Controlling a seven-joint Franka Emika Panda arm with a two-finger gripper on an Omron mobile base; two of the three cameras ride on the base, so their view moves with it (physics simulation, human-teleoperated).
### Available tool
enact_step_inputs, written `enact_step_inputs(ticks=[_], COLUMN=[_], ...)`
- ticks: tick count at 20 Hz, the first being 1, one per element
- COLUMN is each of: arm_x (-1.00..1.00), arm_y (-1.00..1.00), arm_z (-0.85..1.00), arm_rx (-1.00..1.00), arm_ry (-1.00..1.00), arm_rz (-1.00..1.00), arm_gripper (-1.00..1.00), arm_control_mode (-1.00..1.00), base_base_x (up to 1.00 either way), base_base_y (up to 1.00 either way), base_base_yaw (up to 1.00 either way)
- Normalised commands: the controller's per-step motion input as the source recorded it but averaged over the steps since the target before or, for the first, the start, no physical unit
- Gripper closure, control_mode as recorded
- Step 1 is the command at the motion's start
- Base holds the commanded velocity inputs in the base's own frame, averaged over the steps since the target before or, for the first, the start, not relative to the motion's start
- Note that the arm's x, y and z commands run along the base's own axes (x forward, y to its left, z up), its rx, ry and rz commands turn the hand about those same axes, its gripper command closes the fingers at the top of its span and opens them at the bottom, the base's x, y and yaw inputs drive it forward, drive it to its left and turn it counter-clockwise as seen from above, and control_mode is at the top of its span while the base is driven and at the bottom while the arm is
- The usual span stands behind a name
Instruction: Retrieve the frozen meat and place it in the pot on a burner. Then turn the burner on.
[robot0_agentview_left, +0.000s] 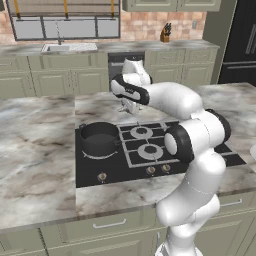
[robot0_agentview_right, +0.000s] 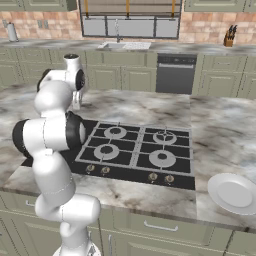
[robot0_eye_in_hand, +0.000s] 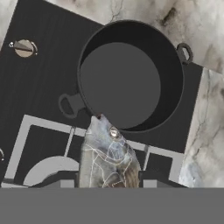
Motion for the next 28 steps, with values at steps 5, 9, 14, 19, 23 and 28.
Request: enact_step_inputs(ticks=[5, 9, 14, 19, 23, 28], arm_x=[0.0, 0.0, 0.01, 0.0, 0.0, 0.0], arm_y=[0.48, 0.31, 0.21, 0.25, 0.31, 0.3], arm_z=[-0.19, -0.03, -0.01, -0.2, -0.21, -0.17], arm_rx=[-0.09, -0.01, 0.0, -0.01, 0.0, 0.0], arm_ry=[0.0, 0.02, 0.05, 0.03, 0.03, 0.02], arm_rz=[0.0, 0.0, 0.0, 0.0, 0.0, 0.0], arm_gripper=[1.0, 1.0, 1.0, 1.0, 1.0, 1.0], arm_control_mode=[-1.0, -1.0, -1.0, -1.0, -1.0, -1.0], base_base_x=[0.0, 0.0, 0.0, 0.0, 0.0, 0.0], base_base_y=[0.0, 0.0, 0.0, 0.0, 0.0, 0.0], base_base_yaw=[0.0, 0.0, 0.0, 0.0, 0.0, 0.0])
